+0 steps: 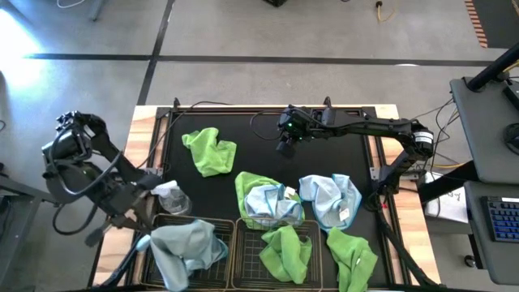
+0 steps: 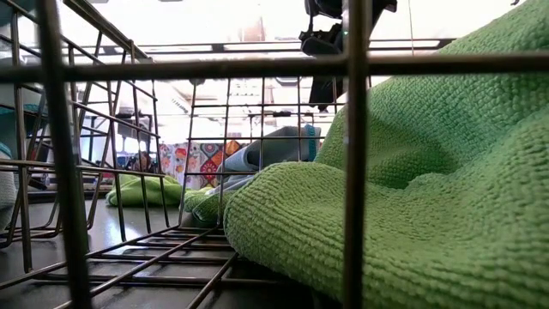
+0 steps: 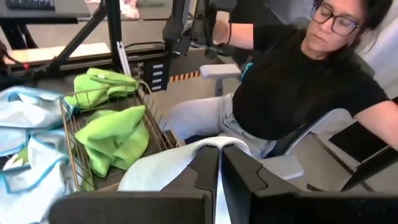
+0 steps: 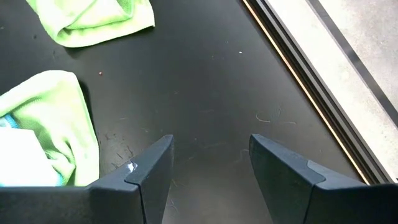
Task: Sort microfiber towel by color & place in baskets
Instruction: Put the top blue towel into the left wire basket
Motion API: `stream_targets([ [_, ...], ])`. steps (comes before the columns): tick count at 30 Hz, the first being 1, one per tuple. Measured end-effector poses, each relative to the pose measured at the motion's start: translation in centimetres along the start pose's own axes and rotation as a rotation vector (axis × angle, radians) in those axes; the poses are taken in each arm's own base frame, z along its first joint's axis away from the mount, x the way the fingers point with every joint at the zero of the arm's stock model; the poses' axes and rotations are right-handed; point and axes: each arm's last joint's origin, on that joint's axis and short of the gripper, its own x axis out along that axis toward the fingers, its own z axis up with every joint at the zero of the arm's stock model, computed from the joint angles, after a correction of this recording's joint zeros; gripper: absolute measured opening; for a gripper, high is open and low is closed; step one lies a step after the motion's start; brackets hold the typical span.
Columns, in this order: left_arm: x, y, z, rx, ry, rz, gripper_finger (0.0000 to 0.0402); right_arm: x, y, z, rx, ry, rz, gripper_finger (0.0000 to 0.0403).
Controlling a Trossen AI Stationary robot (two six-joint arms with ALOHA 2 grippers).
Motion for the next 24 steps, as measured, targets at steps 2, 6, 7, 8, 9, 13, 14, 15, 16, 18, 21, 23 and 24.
stream_targets([
  [2, 0.2, -0.2, 0.3, 0.010, 0.010, 0.004, 0.0000, 0.0, 0.0, 0.0, 0.000, 0.000, 0.000, 0.0206],
  [6, 1.7, -0.3, -0.2, 0.013, 0.087, 0.034, 0.0000, 0.0, 0.0, 0.0, 0.000, 0.001, 0.000, 0.0206],
  [7, 2.2, -0.3, -0.5, 0.008, 0.118, 0.044, 0.0000, 0.0, 0.0, 0.0, 0.000, 0.001, 0.000, 0.0206],
  [8, 2.7, -0.4, -0.8, 0.001, 0.157, 0.056, 0.0000, 0.0, 0.0, 0.0, -0.001, 0.001, 0.000, 0.0206],
  [9, 3.2, -0.4, -1.1, -0.002, 0.191, 0.070, 0.0000, 0.0, 0.0, 0.0, 0.000, 0.001, 0.000, 0.0206],
  [13, 4.6, -0.4, -1.6, -0.039, 0.261, 0.124, 0.0000, 0.0, 0.0, -0.1, 0.010, 0.006, -0.001, 0.0206],
  [14, 4.8, -0.4, -1.7, -0.053, 0.273, 0.135, 0.0000, 0.0, 0.0, -0.1, 0.009, 0.007, -0.001, 0.0206],
  [15, 5.1, -0.5, -1.8, -0.065, 0.284, 0.144, 0.0000, 0.0, 0.0, -0.1, 0.009, 0.007, -0.001, 0.0206],
  [16, 5.3, -0.4, -2.0, -0.074, 0.296, 0.161, 0.0000, 0.0, 0.0, -0.1, 0.009, 0.007, -0.001, 0.0206],
  [18, 5.5, -0.3, -2.3, -0.092, 0.318, 0.203, 0.0000, 0.0, 0.0, -0.1, 0.009, 0.007, -0.001, 0.0206],
  [21, 5.8, -0.1, -2.7, -0.117, 0.363, 0.257, 0.0000, 0.0, 0.0, -0.1, 0.009, 0.007, 0.000, 0.0206],
  [23, 5.8, 0.0, -3.0, -0.134, 0.386, 0.286, 0.0000, 0.0, 0.0, -0.1, 0.009, 0.007, -0.001, 0.0206],
  [24, 5.8, 0.1, -3.1, -0.139, 0.390, 0.303, 0.0000, 0.0, 0.0, -0.1, 0.009, 0.007, 0.000, 0.0206],
])
